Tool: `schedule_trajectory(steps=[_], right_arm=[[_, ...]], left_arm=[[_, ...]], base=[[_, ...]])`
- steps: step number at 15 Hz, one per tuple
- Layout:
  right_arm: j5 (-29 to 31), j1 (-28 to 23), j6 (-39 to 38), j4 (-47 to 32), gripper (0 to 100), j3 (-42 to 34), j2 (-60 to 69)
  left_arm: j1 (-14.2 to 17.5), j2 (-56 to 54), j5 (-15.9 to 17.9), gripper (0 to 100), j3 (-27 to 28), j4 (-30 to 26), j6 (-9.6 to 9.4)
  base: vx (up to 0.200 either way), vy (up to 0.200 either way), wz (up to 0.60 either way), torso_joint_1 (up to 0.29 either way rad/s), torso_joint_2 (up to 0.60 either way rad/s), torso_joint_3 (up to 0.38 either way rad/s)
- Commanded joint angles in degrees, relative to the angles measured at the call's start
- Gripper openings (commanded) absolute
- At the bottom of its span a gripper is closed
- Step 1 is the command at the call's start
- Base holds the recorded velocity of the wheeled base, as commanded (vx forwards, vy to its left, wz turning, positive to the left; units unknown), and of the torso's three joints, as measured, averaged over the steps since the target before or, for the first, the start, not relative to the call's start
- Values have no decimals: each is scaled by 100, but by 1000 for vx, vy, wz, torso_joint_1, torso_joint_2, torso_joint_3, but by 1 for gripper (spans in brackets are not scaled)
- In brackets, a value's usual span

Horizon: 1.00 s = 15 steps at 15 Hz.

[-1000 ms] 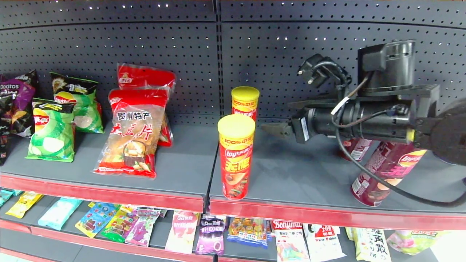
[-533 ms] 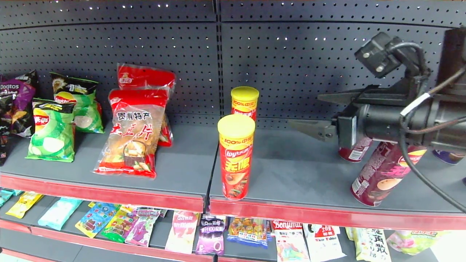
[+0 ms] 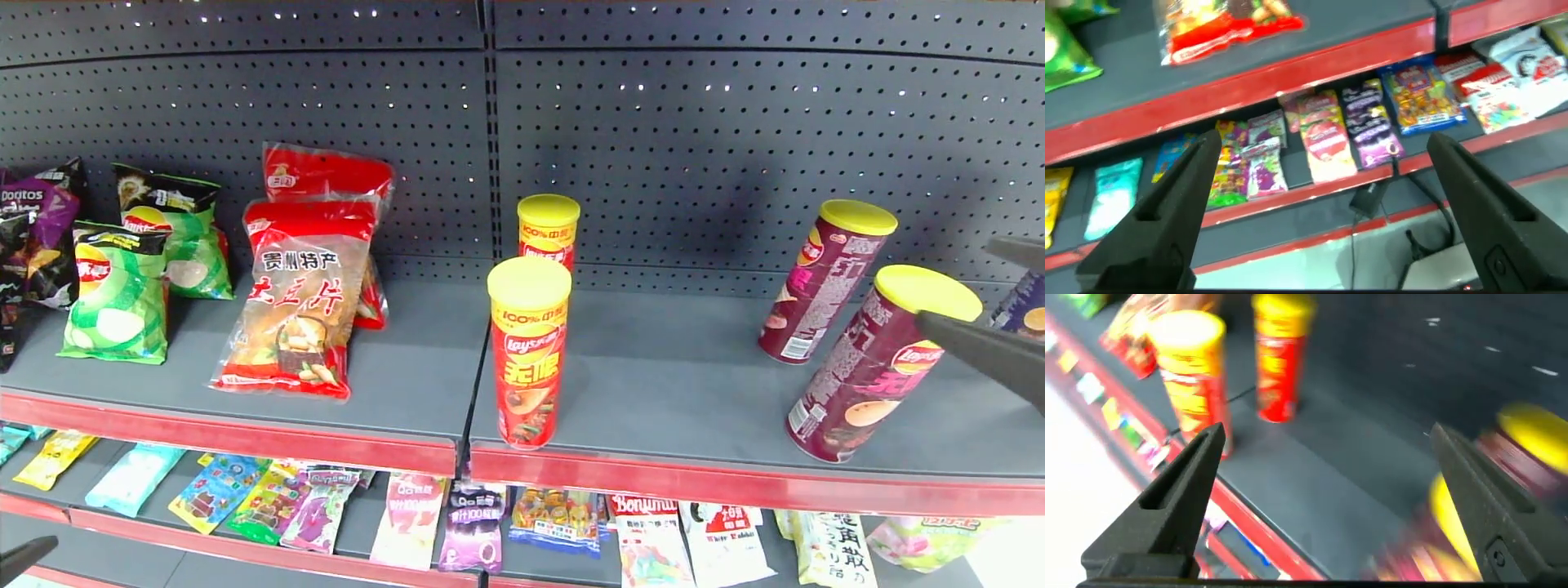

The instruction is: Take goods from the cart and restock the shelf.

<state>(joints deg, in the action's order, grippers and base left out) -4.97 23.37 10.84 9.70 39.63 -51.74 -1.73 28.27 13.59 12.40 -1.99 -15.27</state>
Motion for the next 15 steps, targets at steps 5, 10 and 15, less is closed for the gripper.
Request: schedule_trajectory(steps=[5, 10, 15], right_arm=[[1148, -2100, -873, -2306, 100, -1089, 2449], [1183, -2082, -214, -2632, 100, -1326, 2660], [1209, -2117, -135, -2632, 100, -1432, 2634]], left_arm=[[-3, 1620, -217, 100, 325, 1095, -63], [-73, 1981, -182, 100, 457, 1095, -55], [-152, 2077, -138, 100, 448, 1086, -63]], base=[[0, 0, 0, 0, 0, 0], [0, 0, 0, 0, 0, 0], [0, 0, 0, 0, 0, 0]])
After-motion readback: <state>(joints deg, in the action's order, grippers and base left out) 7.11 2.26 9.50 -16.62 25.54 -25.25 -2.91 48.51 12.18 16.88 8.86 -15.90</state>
